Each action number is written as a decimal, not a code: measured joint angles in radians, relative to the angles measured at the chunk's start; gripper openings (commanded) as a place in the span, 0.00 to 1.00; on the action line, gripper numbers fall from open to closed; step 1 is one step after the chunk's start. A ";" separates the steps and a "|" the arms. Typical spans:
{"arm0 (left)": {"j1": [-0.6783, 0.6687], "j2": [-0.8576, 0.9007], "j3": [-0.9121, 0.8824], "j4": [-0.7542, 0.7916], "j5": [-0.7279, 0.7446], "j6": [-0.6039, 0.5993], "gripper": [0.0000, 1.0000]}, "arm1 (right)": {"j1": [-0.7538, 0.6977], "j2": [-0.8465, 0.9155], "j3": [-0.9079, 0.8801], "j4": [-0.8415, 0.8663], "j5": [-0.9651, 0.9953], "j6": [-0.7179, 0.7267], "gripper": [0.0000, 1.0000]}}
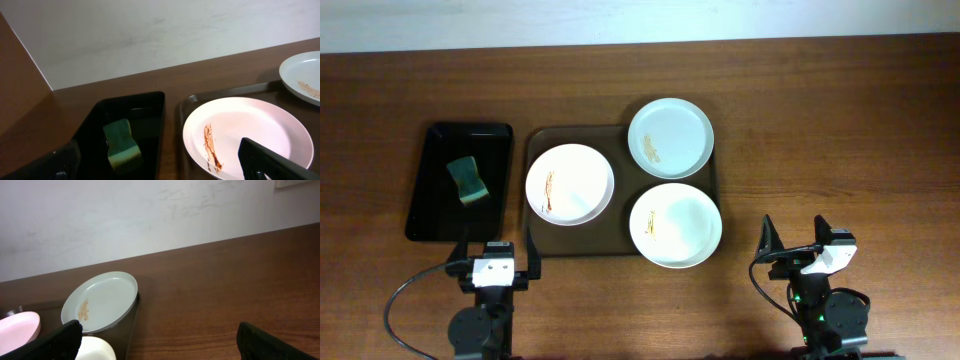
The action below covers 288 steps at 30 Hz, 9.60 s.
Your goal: Clean dirty plates on tray and stack at the side
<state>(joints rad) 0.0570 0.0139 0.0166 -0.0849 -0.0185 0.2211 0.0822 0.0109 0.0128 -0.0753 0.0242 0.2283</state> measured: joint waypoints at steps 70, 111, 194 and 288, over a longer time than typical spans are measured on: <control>0.000 0.096 0.093 0.129 0.256 -0.026 0.99 | 0.000 0.064 0.201 0.016 -0.113 -0.023 0.98; 0.027 1.890 1.815 -0.950 0.006 -0.199 0.98 | 0.549 2.127 1.667 -0.473 -0.143 0.197 0.52; -0.129 2.181 1.630 -0.934 0.172 -0.256 0.01 | 0.512 2.264 1.669 -0.476 -0.315 0.373 0.04; -0.053 2.022 1.339 -0.761 0.469 -0.078 0.01 | 0.462 2.266 1.663 -0.563 -0.447 0.425 0.04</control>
<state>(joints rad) 0.0036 2.0361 1.3556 -0.8455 0.4507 0.1429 0.5442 2.2772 1.6756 -0.6380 -0.4232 0.6529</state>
